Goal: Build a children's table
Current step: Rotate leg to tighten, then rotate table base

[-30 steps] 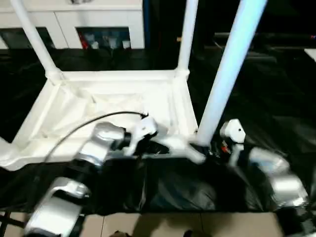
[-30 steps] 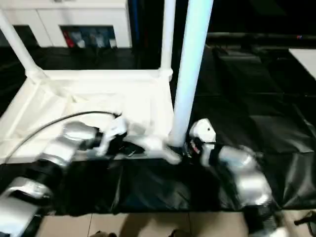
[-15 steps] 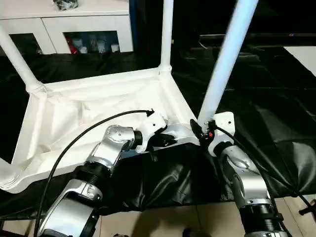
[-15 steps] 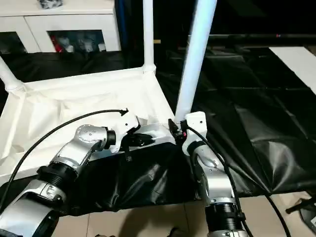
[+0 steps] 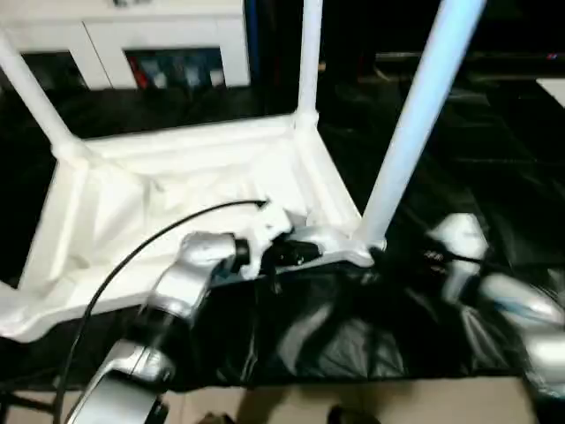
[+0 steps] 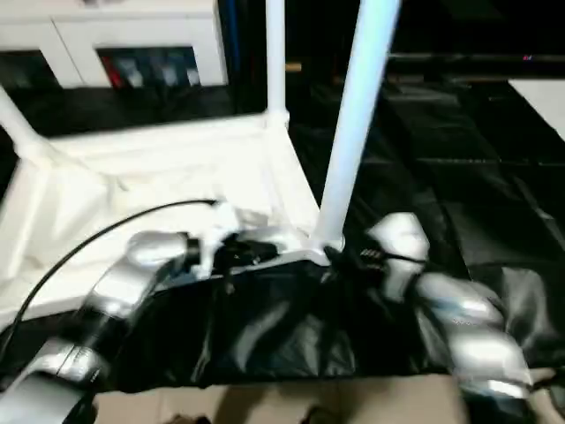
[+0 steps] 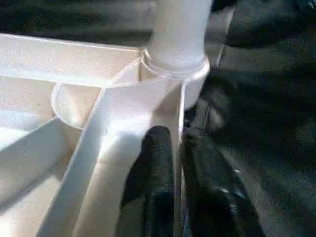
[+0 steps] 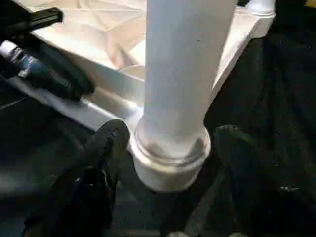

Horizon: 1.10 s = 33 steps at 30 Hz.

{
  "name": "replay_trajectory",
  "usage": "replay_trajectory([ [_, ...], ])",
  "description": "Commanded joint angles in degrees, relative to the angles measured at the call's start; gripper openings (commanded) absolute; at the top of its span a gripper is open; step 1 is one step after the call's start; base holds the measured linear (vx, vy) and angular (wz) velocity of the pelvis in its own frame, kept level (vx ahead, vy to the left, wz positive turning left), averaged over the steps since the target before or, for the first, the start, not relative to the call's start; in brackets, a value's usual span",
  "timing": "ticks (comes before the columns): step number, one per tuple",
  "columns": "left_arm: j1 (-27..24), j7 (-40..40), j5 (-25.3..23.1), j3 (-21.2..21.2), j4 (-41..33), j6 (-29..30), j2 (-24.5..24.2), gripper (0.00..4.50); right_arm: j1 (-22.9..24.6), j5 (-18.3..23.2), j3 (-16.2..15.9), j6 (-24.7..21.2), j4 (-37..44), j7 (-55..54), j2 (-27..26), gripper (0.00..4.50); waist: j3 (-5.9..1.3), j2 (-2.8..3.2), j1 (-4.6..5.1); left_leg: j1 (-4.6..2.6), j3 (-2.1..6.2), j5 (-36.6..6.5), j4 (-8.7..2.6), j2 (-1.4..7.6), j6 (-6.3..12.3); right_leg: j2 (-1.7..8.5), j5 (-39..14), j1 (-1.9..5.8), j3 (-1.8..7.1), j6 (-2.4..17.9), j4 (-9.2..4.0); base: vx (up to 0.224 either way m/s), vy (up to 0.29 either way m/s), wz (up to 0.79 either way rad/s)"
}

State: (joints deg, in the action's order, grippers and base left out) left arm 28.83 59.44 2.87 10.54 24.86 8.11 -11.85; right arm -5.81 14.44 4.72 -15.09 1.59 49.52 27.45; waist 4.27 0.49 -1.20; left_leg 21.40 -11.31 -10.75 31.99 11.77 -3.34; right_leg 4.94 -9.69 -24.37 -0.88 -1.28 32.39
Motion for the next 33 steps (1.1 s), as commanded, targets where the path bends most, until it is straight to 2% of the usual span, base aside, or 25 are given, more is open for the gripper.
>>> replay_trajectory([
  [1, -3.3, 0.9, 2.5, -2.4, -6.2, 3.9, -2.5, 0.95, 1.5, 3.2, 0.5, -1.8, 3.9, 3.1, 1.0, 3.14, -4.14, -1.42, -0.38, 0.02, 0.05, -0.1, -2.09, 1.10, 10.19, 1.71, 7.1, 3.95, 1.03, 17.1, -0.99, 0.000, 0.000, 0.00],
  [2, -4.6, 1.1, 3.5, -3.2, -9.0, 5.1, -3.3, 1.01, 1.9, 3.7, 0.2, -2.1, 4.7, 3.8, 1.3, 3.14, -3.99, -1.71, -0.42, 0.33, -0.14, 0.5, -1.83, 0.74, 10.96, 1.51, 9.4, 3.76, 1.03, 17.2, -0.88, 0.000, 0.000, 0.00],
  [3, -6.2, 1.1, 4.8, -4.6, -12.6, 7.7, -4.4, 1.01, 2.3, 4.4, -0.5, -2.9, 5.7, 4.6, 1.5, 3.14, -4.19, -1.80, -0.42, 0.20, -0.17, 0.3, -1.61, 0.74, 11.02, 1.57, 10.2, 3.75, 1.13, 17.5, -0.60, 0.000, 0.000, 0.00],
  [4, -7.1, 1.1, 5.5, -5.4, -14.8, 9.4, -5.1, 1.02, 2.5, 4.7, -1.1, -3.3, 6.2, 5.1, 1.5, 3.14, -4.07, -1.33, -0.47, 0.04, -0.09, 0.2, -1.71, 1.11, 11.20, 1.63, 10.5, 3.46, 1.07, 18.4, -0.46, 0.000, 0.000, 0.00],
  [5, -8.6, 2.3, 7.0, -6.2, -17.9, 12.0, -6.6, 1.08, 2.6, 5.0, -2.1, -4.0, 6.7, 5.7, 1.3, 3.14, -3.74, -1.59, -0.34, -0.16, -0.26, -0.8, -1.79, 1.22, 10.86, 1.40, 8.0, 3.17, 0.91, 18.7, -0.65, 0.000, 0.000, 0.00],
  [6, -11.7, 4.7, 9.2, -7.1, -23.6, 17.4, -10.5, 1.21, 2.4, 6.1, -4.3, -5.5, 7.6, 6.2, 0.4, 3.14, -3.24, -2.40, -0.49, -0.25, -0.46, -3.5, -2.04, 1.31, 10.08, 1.34, 2.2, 2.92, 0.88, 18.0, -1.21, 0.000, 0.000, 0.00],
  [7, -12.8, 5.3, 10.2, -7.2, -25.8, 19.6, -12.1, 1.21, 2.3, 6.8, -5.0, -6.3, 8.0, 6.4, 0.3, 3.14, -3.18, -2.06, -0.71, -0.19, -0.14, -4.4, -2.26, 1.40, 9.09, 1.71, -0.5, 3.16, 0.90, 17.6, -0.94, 0.000, 0.000, 0.00],
  [9, -14.7, 6.6, 11.6, -7.3, -28.7, 22.4, -14.6, 1.36, 2.0, 7.4, -6.2, -7.2, 8.5, 6.8, 0.0, 3.14, -2.41, -1.65, -0.74, -0.78, -0.21, -9.7, -2.91, 1.57, 5.76, 1.37, -11.0, 2.29, 1.07, 15.1, -1.98, 0.000, 0.000, 0.00],
  [10, -16.1, 7.6, 12.2, -7.5, -30.5, 24.1, -16.4, 1.41, 1.3, 6.8, -7.3, -6.9, 8.0, 6.3, -1.0, 3.14, -2.24, -2.37, -0.62, -0.80, -0.34, -10.7, -2.94, 1.49, 5.04, 1.28, -12.8, 2.11, 1.14, 14.3, -2.26, 0.000, 0.000, 0.00],
  [11, -16.8, 7.8, 12.4, -7.6, -31.3, 24.9, -17.1, 1.49, 1.0, 6.6, -7.7, -6.8, 7.7, 6.1, -1.5, 3.14, -2.22, -2.13, -0.87, -0.95, -0.21, -11.4, -3.01, 1.50, 4.08, 1.39, -14.1, 2.05, 1.21, 13.8, -2.16, 0.000, 0.000, 0.00],
  [12, -19.2, 8.6, 12.9, -8.2, -34.1, 27.2, -19.8, 1.58, -0.7, 5.3, -9.4, -6.3, 6.1, 4.6, -4.0, 3.14, -2.07, -2.37, -0.90, -0.90, -0.09, -12.9, -3.24, 1.42, 2.46, 1.45, -17.0, 1.84, 1.35, 12.2, -2.23, 0.000, 0.000, 0.00],
  [13, -20.9, 8.2, 12.5, -8.6, -35.8, 28.5, -21.4, 1.69, -2.6, 3.2, -10.6, -4.8, 3.6, 2.2, -6.8, 3.14, -1.91, -2.21, -0.87, -0.69, -0.04, -13.4, -3.54, 1.31, 1.97, 1.40, -18.5, 1.79, 1.42, 11.5, -2.43, 0.000, 0.000, 0.00],
  [14, -21.2, 8.0, 12.5, -8.7, -36.2, 28.9, -21.7, 1.75, -2.9, 2.8, -10.8, -4.6, 3.2, 1.7, -7.3, 3.14, -1.96, -2.08, -0.67, -0.93, 0.05, -14.6, -3.62, 1.26, 0.60, 1.41, -20.1, 1.42, 1.37, 10.5, -2.48, 0.000, 0.000, 0.00],
  [15, -23.5, 6.2, 10.1, -9.2, -36.8, 28.9, -22.9, 1.79, -6.8, -2.0, -12.5, -1.6, -3.7, -4.6, -12.9, 3.14, -1.95, -2.42, -0.63, -0.94, 0.18, -14.5, -3.67, 1.34, -0.37, 1.43, -19.5, 1.39, 1.42, 10.3, -2.40, 0.000, 0.000, 0.00],
  [16, -24.4, 5.5, 9.3, -9.4, -37.1, 29.0, -23.5, 1.83, -8.6, -3.0, -13.1, -0.6, -6.8, -6.6, -15.3, 3.14, -1.91, -2.72, -0.53, -0.89, 0.08, -14.5, -3.72, 1.20, -0.50, 1.33, -19.1, 1.34, 1.46, 10.2, -2.50, 0.000, 0.000, 0.00],
  [17, -24.8, 5.2, 8.9, -9.5, -37.3, 29.1, -23.8, 1.90, -9.3, -3.4, -13.3, -0.2, -8.2, -7.5, -16.4, 3.14, -1.88, -2.70, -0.24, -0.64, 0.29, -15.0, -3.89, 1.03, -1.38, 1.37, -19.4, 1.41, 1.44, 10.2, -2.29, 0.000, 0.000, 0.00],
  [18, -25.7, 4.1, 8.2, -9.8, -37.5, 29.7, -24.1, 2.02, -11.8, -4.0, -13.5, 0.9, -12.8, -9.8, -19.5, 3.14, -2.08, -2.47, -0.47, -1.22, 0.21, -15.3, -3.78, 1.13, -1.71, 1.33, -18.2, 1.20, 1.53, 10.0, -2.27, 0.000, 0.000, 0.00],
  [19, -25.9, 3.6, 8.5, -9.9, -37.9, 30.3, -24.5, 2.12, -12.5, -3.8, -13.6, 1.0, -14.0, -10.6, -20.2, 3.14, -2.04, -2.41, -0.39, -1.34, 0.11, -15.3, -3.72, 1.17, -1.86, 1.26, -17.1, 1.00, 1.60, 10.4, -2.20, 0.000, 0.000, 0.00],
  [20, -26.1, 3.1, 8.6, -9.9, -38.2, 30.9, -24.7, 2.18, -13.1, -3.8, -13.8, 1.2, -15.1, -11.2, -20.8, 3.14, -2.11, -2.42, -0.44, -1.16, 0.18, -14.5, -3.76, 1.04, -2.01, 1.12, -14.8, 1.41, 1.56, 10.8, -1.87, 0.000, 0.000, 0.00],
  [21, -26.4, 2.0, 8.5, -10.0, -38.6, 31.4, -25.2, 2.24, -14.8, -4.2, -14.3, 2.6, -18.1, -12.3, -22.2, 3.14, -2.19, -2.42, -0.74, -1.59, -0.12, -13.3, -3.52, 1.09, -1.66, 0.93, -11.6, 1.19, 1.61, 11.3, -1.65, 0.000, 0.000, 0.00],
  [23, -27.0, -0.1, 8.4, -10.1, -39.6, 32.5, -25.9, 2.34, -19.1, -4.8, -14.2, 5.1, -25.3, -15.4, -25.5, 3.14, -2.31, -2.53, -0.81, -1.26, -0.09, -11.2, -3.40, 0.94, -1.28, 0.90, -8.4, 1.58, 1.55, 12.1, -1.12, 0.000, 0.000, 0.00],
  [24, -27.1, -1.1, 8.0, -10.3, -40.0, 32.5, -25.9, 2.34, -22.4, -5.4, -13.3, 7.0, -30.4, -18.7, -27.7, 3.14, -2.40, -2.64, -0.61, -1.00, -0.09, -8.8, -3.32, 0.76, -1.06, 0.95, -5.5, 1.88, 1.47, 13.3, -0.71, 0.000, 0.000, 0.00],
  [28, -27.9, -2.9, 6.6, -10.4, -40.8, 31.5, -25.9, 2.34, -30.4, -6.9, -8.0, 11.9, -43.5, -30.9, -31.6, 3.14, -2.37, -2.71, -0.40, -1.06, -0.13, -7.7, -3.22, 0.69, -1.36, 1.01, -4.5, 2.06, 1.53, 13.4, -0.54, 0.000, 0.000, 0.00],
  [30, -28.7, -3.6, 5.9, -10.2, -40.7, 30.0, -26.1, 2.34, -33.2, -6.5, -5.9, 13.7, -48.2, -35.9, -31.3, 3.14, -2.46, -2.66, -0.70, -1.31, -0.29, -6.7, -2.97, 0.57, -1.78, 0.68, -2.1, 2.12, 1.56, 12.7, -0.19, 0.000, 0.000, 0.00],
  [33, -29.2, -4.2, 5.6, -10.1, -40.4, 29.2, -26.1, 2.34, -34.5, -6.2, -4.6, 13.9, -50.5, -39.2, -30.4, 3.14, -2.55, -2.72, -0.92, -1.15, -0.34, -5.9, -2.85, 0.39, -1.39, 0.44, 0.7, 2.32, 1.45, 12.4, 0.12, 0.000, 0.000, 0.00],
])
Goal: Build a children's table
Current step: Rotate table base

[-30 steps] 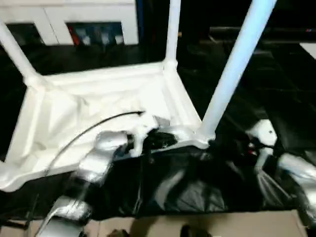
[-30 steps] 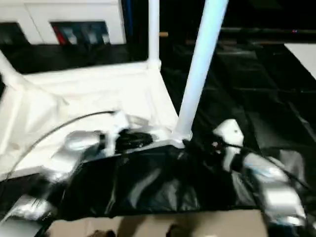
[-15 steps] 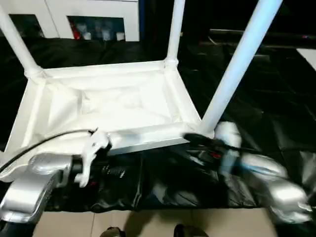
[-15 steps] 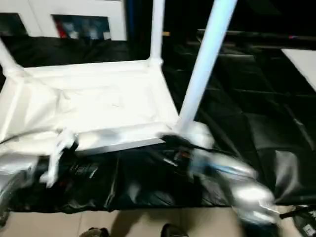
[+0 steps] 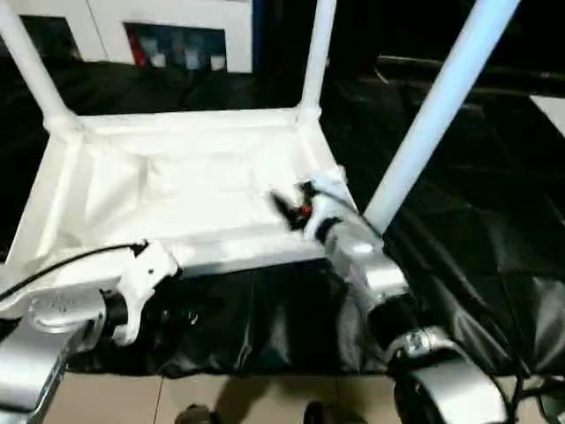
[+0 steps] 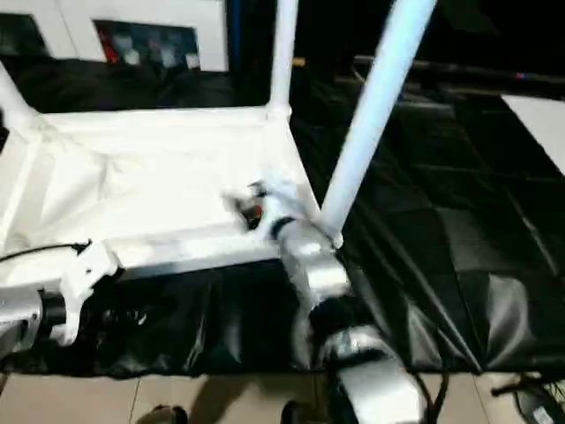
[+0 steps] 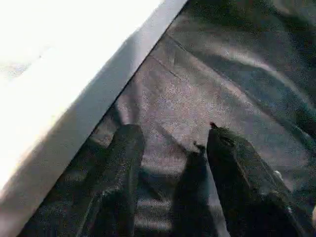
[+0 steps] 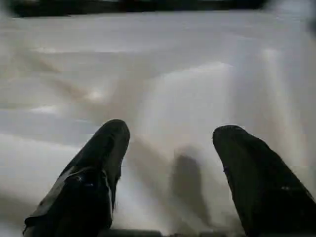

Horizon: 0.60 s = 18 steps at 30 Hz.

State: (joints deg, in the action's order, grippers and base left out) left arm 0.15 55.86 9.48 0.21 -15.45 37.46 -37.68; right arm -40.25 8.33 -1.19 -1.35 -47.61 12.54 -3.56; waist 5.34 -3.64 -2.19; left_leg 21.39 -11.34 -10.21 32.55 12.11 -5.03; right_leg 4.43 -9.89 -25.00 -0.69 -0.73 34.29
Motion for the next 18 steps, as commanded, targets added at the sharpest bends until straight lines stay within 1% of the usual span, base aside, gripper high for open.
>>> replay_trajectory([
  [1, -0.8, -1.3, -0.9, 0.3, 0.1, -0.5, -0.3, 2.34, -1.2, 0.5, 2.5, 1.2, -3.4, -4.0, 1.3, 3.14, -3.59, 1.39, 0.12, -1.05, -0.30, -6.8, -3.36, 0.06, 0.44, 1.08, 0.8, 2.98, 1.28, 11.8, -1.74, 0.000, 0.000, 0.00],
  [2, -0.9, -1.9, -0.8, 0.4, 0.2, -0.8, -0.3, 2.34, -2.2, 0.8, 3.5, 2.1, -5.3, -5.6, 1.9, 3.14, -3.52, 1.32, 0.18, -1.01, -0.30, -7.2, -3.38, 0.03, 0.48, 1.02, 0.2, 2.96, 1.29, 11.7, -1.81, 0.000, 0.000, 0.00],
  [3, -1.1, -2.8, -0.9, 0.5, 0.5, -1.5, -0.1, 2.34, -3.7, 0.9, 5.0, 4.0, -8.8, -7.5, 3.0, 3.14, -3.62, 1.56, 0.16, -1.15, -0.28, -8.3, -3.35, 0.13, 0.16, 1.20, -1.1, 2.80, 1.25, 11.9, -1.78, 0.000, 0.000, 0.00],
  [4, -1.1, -3.2, -1.0, 0.5, 0.7, -2.0, 0.0, 2.34, -4.6, 0.8, 5.8, 5.2, -10.7, -8.3, 3.7, 3.14, -3.44, 1.48, 0.16, -1.24, -0.36, -9.4, -3.39, 0.09, 0.06, 1.08, -2.5, 2.67, 1.26, 11.9, -2.07, 0.000, 0.000, 0.00],
  [5, -1.0, -3.6, -1.2, 0.6, 1.0, -2.8, 0.3, 2.34, -5.2, 0.6, 6.4, 6.2, -12.3, -9.0, 4.4, 3.14, -3.25, 1.49, -0.13, -1.33, -0.42, -11.4, -3.38, 0.15, -0.33, 1.09, -5.2, 2.49, 1.34, 11.6, -2.30, 0.000, 0.000, 0.00],
  [6, -0.9, -4.0, -1.4, 0.7, 1.3, -3.3, 0.6, 2.34, -5.6, 0.4, 6.7, 6.9, -13.4, -9.5, 4.9, 3.14, -3.23, 1.61, -0.39, -1.37, -0.37, -12.5, -3.36, 0.15, -0.83, 1.04, -6.9, 2.44, 1.33, 11.0, -2.42, 0.000, 0.000, 0.00],
  [7, -0.5, -4.7, -1.7, 0.7, 1.7, -3.9, 1.1, 2.34, -5.9, 0.3, 7.2, 7.5, -14.3, -10.0, 5.7, 3.14, -3.28, 1.67, -0.48, -1.27, -0.31, -13.1, -3.36, 0.15, -1.14, 0.99, -7.4, 2.42, 1.29, 10.7, -2.39, 0.000, 0.000, 0.00],
  [8, -0.1, -5.4, -2.0, 0.9, 2.2, -4.3, 1.6, 2.34, -6.0, 0.3, 7.6, 7.8, -14.8, -10.3, 6.4, 3.14, -3.28, 1.55, -0.60, -1.27, -0.32, -13.3, -3.30, 0.11, -1.21, 0.99, -7.5, 2.42, 1.30, 10.5, -2.44, 0.000, 0.000, 0.00],
  [9, 0.1, -5.7, -2.1, 0.9, 2.3, -4.5, 1.8, 2.34, -6.0, 0.3, 7.7, 7.8, -14.9, -10.5, 6.6, 3.14, -3.30, 1.50, -0.64, -1.09, -0.23, -13.7, -3.29, 0.09, -1.15, 1.03, -7.9, 2.51, 1.31, 10.3, -2.40, 0.000, 0.000, 0.00],
  [10, 0.9, -6.8, -2.8, 1.4, 3.2, -5.5, 2.8, 2.34, -5.9, 0.0, 7.9, 8.1, -15.5, -11.1, 8.0, 3.14, -3.32, 1.47, -0.66, -1.07, -0.19, -13.9, -3.26, 0.10, -1.15, 1.05, -8.3, 2.51, 1.30, 10.2, -2.39, 0.000, 0.000, 0.00],
  [11, 1.1, -7.0, -2.9, 1.5, 3.3, -5.6, 2.9, 2.34, -5.9, 0.0, 7.9, 8.1, -15.6, -11.2, 8.2, 3.14, -3.35, 1.56, -0.75, -1.22, -0.20, -14.4, -3.21, 0.11, -1.12, 1.05, -9.0, 2.34, 1.27, 10.1, -2.52, 0.000, 0.000, 0.00],
  [12, 1.7, -7.8, -3.5, 2.0, 4.0, -6.4, 3.5, 2.34, -5.7, -0.3, 8.1, 8.3, -16.0, -11.6, 9.4, 3.14, -3.37, 1.63, -0.80, -1.07, -0.14, -14.3, -3.19, 0.07, -1.12, 1.06, -8.7, 2.42, 1.28, 10.2, -2.42, 0.000, 0.000, 0.00],
  [13, 1.7, -7.8, -3.5, 2.0, 4.0, -6.4, 3.5, 2.34, -5.7, -0.3, 8.1, 8.3, -16.0, -11.6, 9.4, 3.14, -3.37, 1.58, -0.82, -1.06, -0.12, -14.4, -3.19, 0.08, -1.07, 1.03, -8.8, 2.40, 1.26, 10.1, -2.46, 0.000, 0.000, 0.00],
  [14, 2.5, -9.2, -4.2, 2.8, 5.0, -7.3, 4.3, 2.34, -5.6, -0.3, 8.3, 9.1, -17.1, -11.8, 11.0, 3.14, -3.46, 1.61, -0.89, -1.04, -0.10, -14.2, -3.10, 0.07, -1.01, 1.02, -8.4, 2.43, 1.22, 10.2, -2.38, 0.000, 0.000, 0.00],
  [15, 2.9, -9.8, -4.3, 3.2, 5.5, -7.9, 4.7, 2.34, -5.8, -0.5, 8.6, 9.7, -18.0, -12.0, 11.9, 3.14, -3.51, 1.73, -1.07, -1.24, -0.18, -14.2, -2.99, 0.11, -0.93, 0.97, -7.7, 2.27, 1.21, 10.6, -2.32, 0.000, 0.000, 0.00],
  [16, 3.2, -10.2, -4.4, 3.4, 5.7, -8.3, 4.8, 2.34, -5.9, -0.6, 8.7, 10.2, -18.7, -12.1, 12.3, 3.14, -3.51, 1.89, -1.14, -1.22, -0.16, -14.1, -2.95, 0.07, -0.93, 0.94, -7.3, 2.27, 1.18, 10.7, -2.27, 0.000, 0.000, 0.00],
  [17, 3.9, -11.3, -4.7, 3.6, 6.5, -8.9, 5.6, 2.34, -6.1, -1.0, 9.2, 11.0, -19.9, -12.1, 13.5, 3.14, -3.56, 1.78, -1.22, -1.10, -0.18, -13.9, -2.89, 0.05, -0.82, 0.92, -6.7, 2.36, 1.14, 11.0, -2.19, 0.000, 0.000, 0.00],
  [18, 4.3, -11.7, -5.0, 3.8, 6.9, -9.4, 5.9, 2.34, -6.1, -1.1, 9.3, 11.2, -20.2, -12.3, 14.2, 3.14, -3.56, 1.82, -1.37, -1.10, -0.23, -13.7, -2.82, 0.03, -0.71, 0.86, -6.0, 2.38, 1.13, 11.3, -2.16, 0.000, 0.000, 0.00],
])
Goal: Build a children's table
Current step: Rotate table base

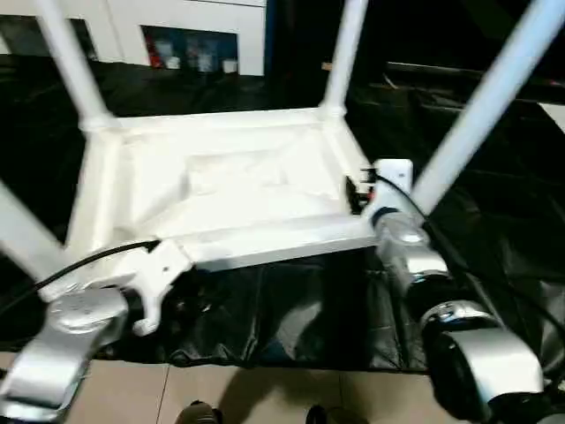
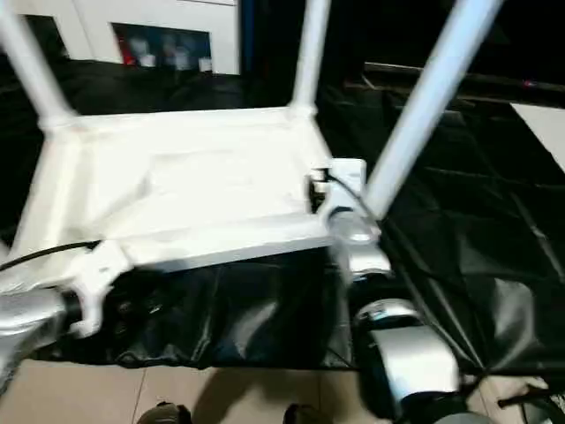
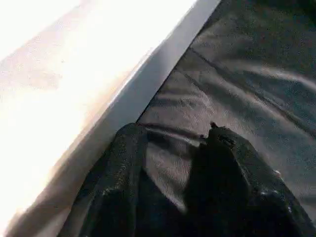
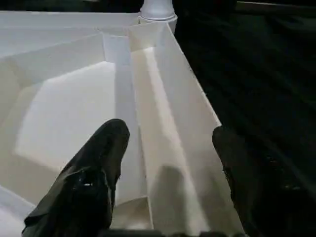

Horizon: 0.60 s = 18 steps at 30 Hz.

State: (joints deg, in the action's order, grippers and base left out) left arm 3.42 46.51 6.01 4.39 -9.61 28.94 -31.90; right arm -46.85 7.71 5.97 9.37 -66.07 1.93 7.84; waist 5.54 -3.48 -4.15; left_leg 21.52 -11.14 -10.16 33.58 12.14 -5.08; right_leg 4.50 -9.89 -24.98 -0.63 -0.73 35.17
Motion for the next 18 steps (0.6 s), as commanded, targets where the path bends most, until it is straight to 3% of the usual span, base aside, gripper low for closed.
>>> replay_trajectory([
  [1, 1.0, -2.4, -1.6, -0.4, 1.0, -0.9, 0.1, 2.34, 0.5, -0.5, 2.2, 0.5, -1.7, -1.6, 2.8, 3.14, -3.80, 1.57, 0.54, -1.18, -0.41, -13.3, -3.81, 0.01, -0.49, 0.79, -5.5, 2.45, 1.05, 11.3, -2.99, 0.000, 0.000, 0.00],
  [2, 1.9, -3.3, -2.4, -0.2, 2.0, -2.0, 0.8, 2.34, 0.5, -0.5, 2.6, 1.0, -2.2, -1.6, 4.3, 3.14, -3.86, 1.72, 0.37, -1.04, -0.39, -12.4, -3.72, -0.07, -0.31, 0.82, -4.2, 2.61, 1.05, 11.5, -2.78, 0.000, 0.000, 0.00],
  [13, 6.0, -10.9, -5.0, 0.2, 8.4, -8.9, 5.4, 2.34, -0.1, -0.7, 3.5, 2.9, -3.8, -0.6, 9.7, 3.14, -4.24, 1.16, -0.12, -0.50, -0.45, -9.0, -3.08, -0.23, 1.97, 0.82, -0.6, 3.14, 0.86, 12.6, -2.38, 0.000, 0.000, 0.00],
  [15, 5.9, -13.5, -4.5, -1.2, 8.8, -10.9, 7.6, 2.34, -0.1, -0.8, 3.4, 4.5, -3.4, 2.3, 9.9, 3.14, -4.23, 1.76, -0.04, -0.37, -0.35, -8.8, -3.06, -0.21, 2.22, 0.85, -0.1, 3.17, 0.78, 12.9, -2.31, 0.000, 0.000, 0.00],
  [17, 5.2, -14.2, -3.5, -2.3, 8.4, -12.1, 8.8, 2.34, 0.0, -0.2, 3.6, 5.1, -2.6, 4.7, 9.5, 3.14, -4.22, 1.87, 0.04, -0.36, -0.33, -9.6, -3.00, -0.11, 2.36, 0.96, -0.3, 3.20, 0.75, 13.4, -2.37, 0.000, 0.000, 0.00],
  [18, 2.6, -13.5, 0.1, -4.7, 6.0, -13.0, 10.5, 2.34, 0.8, 0.9, 3.2, 6.0, 0.1, 10.4, 8.5, 3.14, -4.12, 1.86, 0.24, -0.13, -0.31, -10.5, -3.01, -0.04, 2.89, 1.13, -0.4, 3.38, 0.78, 14.2, -2.44, 0.000, 0.000, 0.00],
])
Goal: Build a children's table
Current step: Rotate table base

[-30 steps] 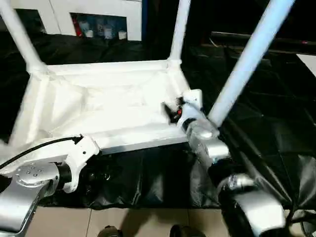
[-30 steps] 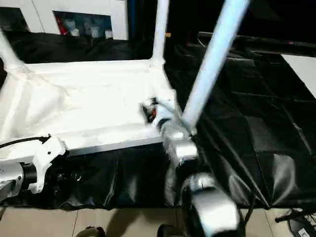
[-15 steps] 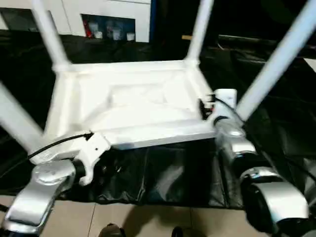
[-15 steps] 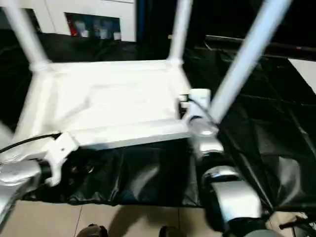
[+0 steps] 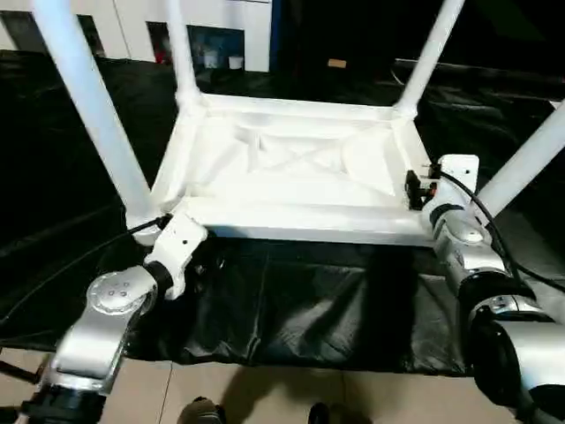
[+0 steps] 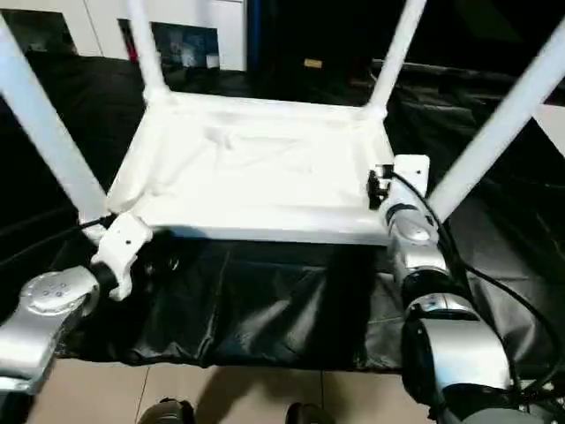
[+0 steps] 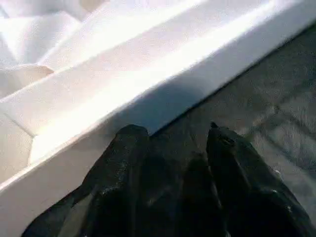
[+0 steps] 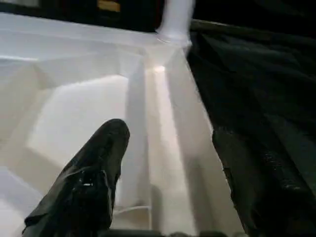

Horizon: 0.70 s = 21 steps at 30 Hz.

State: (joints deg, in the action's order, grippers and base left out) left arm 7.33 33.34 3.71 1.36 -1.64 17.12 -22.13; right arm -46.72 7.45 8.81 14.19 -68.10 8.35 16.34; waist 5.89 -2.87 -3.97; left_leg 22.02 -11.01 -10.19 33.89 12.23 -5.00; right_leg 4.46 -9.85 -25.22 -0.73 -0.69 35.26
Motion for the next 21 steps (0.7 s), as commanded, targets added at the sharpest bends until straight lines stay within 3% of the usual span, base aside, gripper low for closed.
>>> replay_trajectory([
  [1, -2.5, -0.9, 3.6, -2.8, -3.1, -1.5, 1.5, 2.64, 1.2, 1.6, -0.1, 1.8, 3.7, 6.6, -0.5, 3.14, -4.43, 1.15, 0.20, -0.40, -0.39, -10.7, -3.39, -0.06, 3.01, 1.24, -0.1, 3.80, 0.86, 14.4, -2.53, 0.000, 0.000, 0.00],
  [2, -5.5, -2.7, 5.5, -5.3, -5.3, -3.5, 3.3, 2.69, 2.8, 2.2, -1.1, 2.8, 7.4, 9.7, -1.2, 3.42, -4.38, 1.29, 0.43, -0.50, -0.28, -10.8, -3.45, 0.07, 3.40, 1.21, -0.5, 3.65, 0.74, 14.6, -2.65, 0.000, 0.000, 0.00],
  [3, -5.8, -2.9, 5.7, -5.5, -5.5, -3.9, 3.5, 2.73, 3.0, 2.2, -1.1, 2.9, 7.7, 9.8, -1.3, 3.49, -4.20, 1.34, 0.77, -0.28, -0.27, -11.1, -3.50, 0.25, 3.88, 1.27, -0.5, 3.73, 0.75, 14.9, -2.83, 0.000, 0.000, 0.00],
  [5, -7.9, -5.2, 6.3, -7.4, -6.7, -6.7, 5.0, 2.85, 4.6, 3.3, -1.6, 2.7, 11.0, 11.8, -1.9, 3.52, -4.11, 1.47, 0.85, -0.55, -0.36, -11.7, -3.52, 0.27, 4.16, 1.12, -1.6, 3.50, 0.71, 15.0, -3.07, 0.000, 0.000, 0.00],
  [6, -10.2, -8.8, 6.3, -10.2, -7.7, -12.4, 7.2, 3.11, 7.9, 6.4, -2.0, 0.5, 18.2, 15.3, -3.0, 3.75, -3.83, 1.69, 0.86, -0.60, -0.33, -13.0, -3.69, 0.33, 4.73, 0.84, -3.2, 3.51, 0.73, 14.4, -3.51, 0.000, 0.000, 0.00],
  [10, -14.1, -11.5, 5.9, -12.2, -10.5, -17.8, 9.8, 3.31, 15.0, 8.6, -4.3, -3.2, 30.8, 17.4, -3.5, 3.97, -3.42, 1.75, 0.64, -0.89, -0.23, -14.8, -4.10, 0.70, 3.59, 0.73, -7.0, 3.06, 0.74, 12.7, -3.98, 0.000, 0.000, 0.00],
  [11, -14.9, -12.0, 5.7, -12.5, -11.2, -19.0, 10.5, 3.53, 16.7, 9.2, -4.7, -4.2, 33.8, 18.3, -3.6, 4.13, -3.46, 1.80, 0.53, -1.06, -0.28, -15.5, -4.10, 0.80, 3.36, 0.78, -7.8, 2.98, 0.78, 12.4, -4.07, 0.000, 0.000, 0.00],
  [14, -17.3, -16.1, 3.8, -13.7, -13.2, -24.1, 13.5, 3.70, 25.3, 11.8, -6.4, -10.2, 48.4, 19.7, -3.8, 4.38, -2.97, 1.77, 0.27, -1.06, -0.15, -18.6, -4.63, 0.91, 2.16, 0.59, -12.1, 2.61, 1.00, 9.1, -4.89, 0.000, 0.000, 0.00],
  [19, -16.1, -21.1, 2.0, -15.2, -12.7, -26.9, 15.3, 4.12, 33.0, 14.9, -7.8, -17.3, 61.5, 18.2, -3.3, 4.50, -2.56, 1.23, 0.66, -0.85, 0.16, -21.8, -4.99, 0.61, 0.70, 0.70, -18.9, 2.21, 1.03, 5.2, -5.50, 0.000, 0.000, 0.00],
  [21, -14.4, -22.3, 1.2, -16.0, -10.9, -27.6, 14.8, 4.30, 37.4, 13.0, -9.3, -20.3, 67.9, 16.3, -2.4, 4.50, -2.59, 1.42, 0.65, -0.85, 0.26, -22.1, -4.94, 0.55, 0.06, 0.77, -20.1, 1.97, 1.15, 3.6, -5.61, 0.000, 0.000, 0.00],
])
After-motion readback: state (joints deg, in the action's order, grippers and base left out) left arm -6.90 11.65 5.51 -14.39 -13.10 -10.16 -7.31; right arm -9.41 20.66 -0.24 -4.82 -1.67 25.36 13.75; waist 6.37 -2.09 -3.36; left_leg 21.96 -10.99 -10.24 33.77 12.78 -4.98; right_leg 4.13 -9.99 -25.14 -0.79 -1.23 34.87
